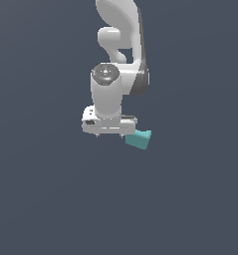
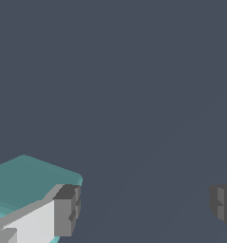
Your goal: Pick up the object and move it to a goal position.
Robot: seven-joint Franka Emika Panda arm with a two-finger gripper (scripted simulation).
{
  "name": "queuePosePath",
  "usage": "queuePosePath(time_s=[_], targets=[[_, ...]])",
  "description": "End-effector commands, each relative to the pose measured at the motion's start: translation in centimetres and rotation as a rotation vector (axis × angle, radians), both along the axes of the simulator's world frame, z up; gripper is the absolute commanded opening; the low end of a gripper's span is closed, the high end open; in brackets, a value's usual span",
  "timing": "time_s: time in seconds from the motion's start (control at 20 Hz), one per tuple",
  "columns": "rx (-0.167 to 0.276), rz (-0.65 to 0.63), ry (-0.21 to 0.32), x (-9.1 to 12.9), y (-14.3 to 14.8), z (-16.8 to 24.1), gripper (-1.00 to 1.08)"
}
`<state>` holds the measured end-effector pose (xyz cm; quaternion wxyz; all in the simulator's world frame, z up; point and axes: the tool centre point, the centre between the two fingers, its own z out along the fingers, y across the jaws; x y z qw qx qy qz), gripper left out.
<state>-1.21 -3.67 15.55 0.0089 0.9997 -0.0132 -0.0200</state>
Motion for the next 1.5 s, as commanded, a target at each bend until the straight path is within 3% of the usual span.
queuePosePath(time_s=[0.0, 0.5, 1.45], targets=[[0.002, 0.028, 0.000, -0.1, 0.3, 0.0, 1.00], [0.014, 0.250, -0.003, -0.9, 2.9, -0.3, 1.00], [0.036, 0.893, -0.017, -3.7, 10.0, -0.8, 1.00]])
